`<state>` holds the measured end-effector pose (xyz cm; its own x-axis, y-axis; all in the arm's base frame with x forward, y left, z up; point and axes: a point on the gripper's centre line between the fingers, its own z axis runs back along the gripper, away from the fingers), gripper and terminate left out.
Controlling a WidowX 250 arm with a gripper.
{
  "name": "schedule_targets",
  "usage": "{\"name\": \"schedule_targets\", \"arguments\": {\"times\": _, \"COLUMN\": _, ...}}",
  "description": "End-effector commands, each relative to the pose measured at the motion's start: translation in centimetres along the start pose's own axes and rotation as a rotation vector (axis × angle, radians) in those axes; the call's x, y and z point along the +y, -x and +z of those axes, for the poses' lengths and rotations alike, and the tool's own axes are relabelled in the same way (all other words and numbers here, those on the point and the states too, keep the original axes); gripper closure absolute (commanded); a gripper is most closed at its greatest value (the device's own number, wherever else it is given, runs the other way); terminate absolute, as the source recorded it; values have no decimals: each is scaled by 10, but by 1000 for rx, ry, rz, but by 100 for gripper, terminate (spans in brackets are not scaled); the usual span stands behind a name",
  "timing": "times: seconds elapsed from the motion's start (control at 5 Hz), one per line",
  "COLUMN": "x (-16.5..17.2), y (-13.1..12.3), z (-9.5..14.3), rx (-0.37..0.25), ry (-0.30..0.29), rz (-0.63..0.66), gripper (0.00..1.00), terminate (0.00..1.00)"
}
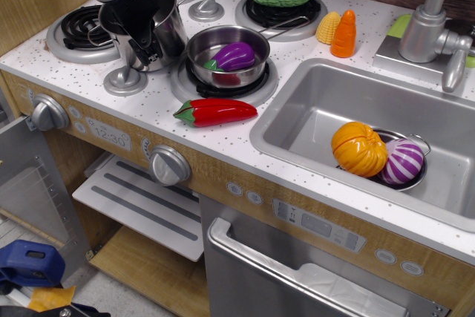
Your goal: Put pot on stove which is near stove
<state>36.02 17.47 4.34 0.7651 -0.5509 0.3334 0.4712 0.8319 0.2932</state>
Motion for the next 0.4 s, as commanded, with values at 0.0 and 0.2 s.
{"name": "schedule_targets", "arguments": {"times": 0.0, "x": 19, "y": -4, "z": 15, "rx": -9, "ry": -61, "rz": -13, "gripper": 100, "terminate": 0}}
{"name": "schedule_targets", "arguments": {"times": 0.2, "x": 25, "y": -4, "z": 23, "rx": 20, "ry": -89, "rz": -37, "gripper": 100, "terminate": 0}}
